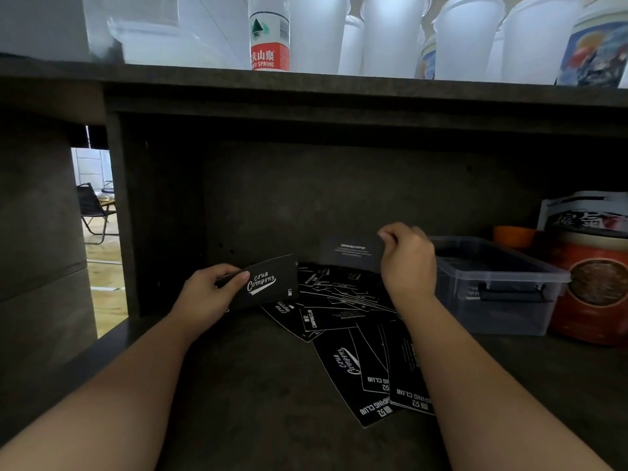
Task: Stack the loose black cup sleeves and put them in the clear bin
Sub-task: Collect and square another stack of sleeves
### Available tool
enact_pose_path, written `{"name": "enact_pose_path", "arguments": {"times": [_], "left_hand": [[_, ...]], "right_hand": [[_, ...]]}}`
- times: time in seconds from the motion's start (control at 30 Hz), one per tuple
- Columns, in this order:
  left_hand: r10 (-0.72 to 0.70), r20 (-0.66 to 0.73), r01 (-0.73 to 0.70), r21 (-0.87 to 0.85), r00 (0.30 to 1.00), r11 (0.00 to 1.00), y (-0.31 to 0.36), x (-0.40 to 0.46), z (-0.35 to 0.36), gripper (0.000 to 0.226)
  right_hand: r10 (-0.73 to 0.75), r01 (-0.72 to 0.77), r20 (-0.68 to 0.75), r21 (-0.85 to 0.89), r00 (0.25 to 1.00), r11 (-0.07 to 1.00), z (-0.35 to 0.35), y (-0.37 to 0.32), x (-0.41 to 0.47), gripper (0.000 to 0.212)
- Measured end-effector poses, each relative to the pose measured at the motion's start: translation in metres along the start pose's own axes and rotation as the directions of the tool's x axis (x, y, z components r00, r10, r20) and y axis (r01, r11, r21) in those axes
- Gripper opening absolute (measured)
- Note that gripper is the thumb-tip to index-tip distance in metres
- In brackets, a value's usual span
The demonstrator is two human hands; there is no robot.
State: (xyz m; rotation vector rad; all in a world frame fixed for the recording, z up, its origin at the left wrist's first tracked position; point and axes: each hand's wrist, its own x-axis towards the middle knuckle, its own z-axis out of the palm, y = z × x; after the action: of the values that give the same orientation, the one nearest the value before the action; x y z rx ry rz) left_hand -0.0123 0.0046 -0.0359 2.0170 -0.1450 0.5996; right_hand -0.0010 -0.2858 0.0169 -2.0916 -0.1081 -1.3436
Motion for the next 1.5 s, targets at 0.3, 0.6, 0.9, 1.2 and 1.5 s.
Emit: {"name": "enact_pose_path", "arguments": {"times": [0.3,0.6,0.9,1.2,1.5], "left_hand": [[-0.099,0.006,0.098,-0.157,0.995,0.983,0.0,0.0,-0.002,0.04],[0.034,0.028,-0.037,0.128,0.999,0.991,0.009,-0.007,-0.002,0.012],[0.009,0.051,-0.015,0.132,0.999,0.991,0.009,-0.007,-0.002,0.014],[0.057,-0.098,-0.042,0.147,0.994,0.988,0.011,-0.008,-0.007,0.011],[0.063,-0.044,-0.054,0.179,0.997,0.982,0.003,-0.004,-0.005,0.036]], "right_hand": [[-0.155,0.066,0.523,0.186,0.838,0.98,0.018,-0.021,-0.016,0.013],[0.041,-0.417,0.7,0.376,0.713,0.828,0.031,-0.035,-0.03,0.054],[0.143,-0.102,0.818,-0.103,0.557,0.989,0.031,0.005,-0.026,0.078],[0.128,-0.009,0.721,-0.167,0.681,0.986,0.029,0.003,-0.021,0.063],[-0.009,0.139,0.489,-0.229,0.872,0.964,0.018,-0.008,-0.015,0.02]]}}
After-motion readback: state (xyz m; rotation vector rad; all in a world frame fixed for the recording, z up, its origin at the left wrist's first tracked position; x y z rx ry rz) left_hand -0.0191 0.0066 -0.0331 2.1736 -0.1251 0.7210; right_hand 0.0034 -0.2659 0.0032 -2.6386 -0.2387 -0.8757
